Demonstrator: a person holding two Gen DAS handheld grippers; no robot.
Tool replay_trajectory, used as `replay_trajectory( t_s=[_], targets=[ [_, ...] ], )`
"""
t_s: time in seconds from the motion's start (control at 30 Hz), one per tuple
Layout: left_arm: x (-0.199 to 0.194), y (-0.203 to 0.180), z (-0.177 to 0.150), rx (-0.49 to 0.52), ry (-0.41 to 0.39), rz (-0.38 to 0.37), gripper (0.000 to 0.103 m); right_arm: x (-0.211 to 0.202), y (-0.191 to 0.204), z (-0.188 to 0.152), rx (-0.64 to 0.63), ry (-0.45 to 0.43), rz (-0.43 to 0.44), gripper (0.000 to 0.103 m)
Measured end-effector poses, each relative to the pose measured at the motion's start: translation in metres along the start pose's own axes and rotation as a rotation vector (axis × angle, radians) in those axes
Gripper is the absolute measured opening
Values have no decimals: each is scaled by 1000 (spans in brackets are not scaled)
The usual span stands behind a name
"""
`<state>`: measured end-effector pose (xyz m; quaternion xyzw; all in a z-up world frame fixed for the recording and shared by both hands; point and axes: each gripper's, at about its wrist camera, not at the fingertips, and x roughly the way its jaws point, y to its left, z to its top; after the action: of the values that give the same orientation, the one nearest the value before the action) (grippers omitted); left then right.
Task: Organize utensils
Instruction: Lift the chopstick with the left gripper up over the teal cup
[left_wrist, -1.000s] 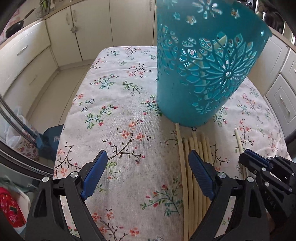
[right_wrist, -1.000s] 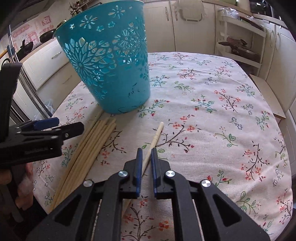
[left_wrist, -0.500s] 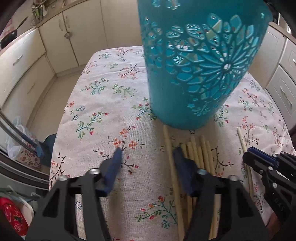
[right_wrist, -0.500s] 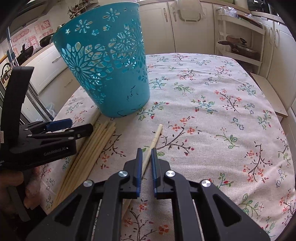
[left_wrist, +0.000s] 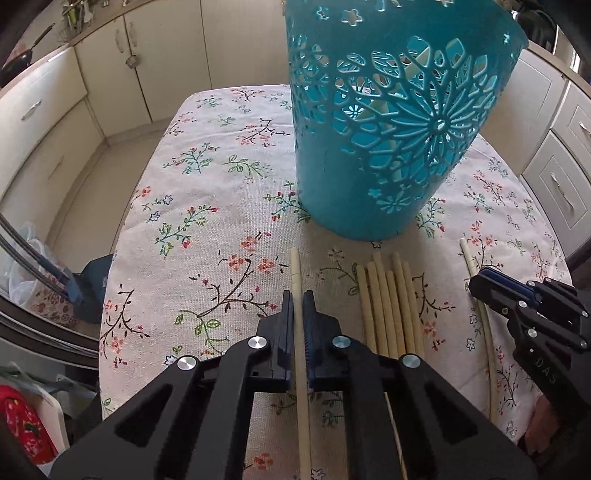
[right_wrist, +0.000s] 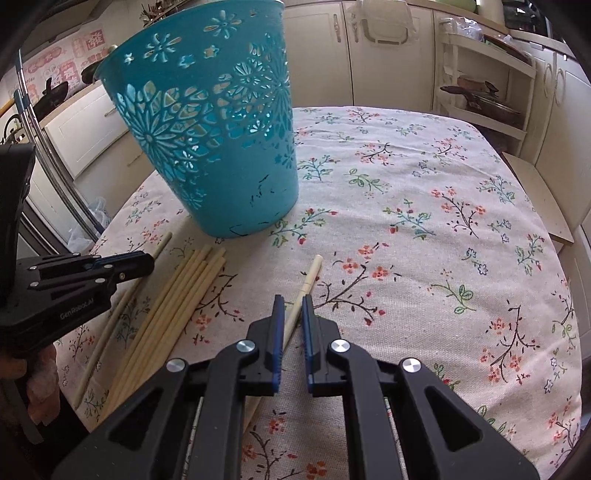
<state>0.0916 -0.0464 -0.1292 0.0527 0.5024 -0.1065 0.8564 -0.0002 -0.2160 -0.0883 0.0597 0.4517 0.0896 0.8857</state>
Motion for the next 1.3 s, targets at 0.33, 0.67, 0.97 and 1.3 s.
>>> replay_trajectory(
  t_s=[0.33, 0.67, 0.97, 1.3],
  targets=[
    [8, -6, 10, 26, -12, 25, 17, -1, -4, -2, 10, -10, 33, 19],
    [5, 6, 9, -17, -1, -81, 5, -3, 1, -5, -1, -14, 43, 25],
    [-57, 58, -9, -187, -77, -314, 5, -2, -6, -2, 12, -14, 58, 25],
    [-141, 80, 29, -254, -300, -440, 5, -1, -7, -2, 19, -15, 66, 25]
  ],
)
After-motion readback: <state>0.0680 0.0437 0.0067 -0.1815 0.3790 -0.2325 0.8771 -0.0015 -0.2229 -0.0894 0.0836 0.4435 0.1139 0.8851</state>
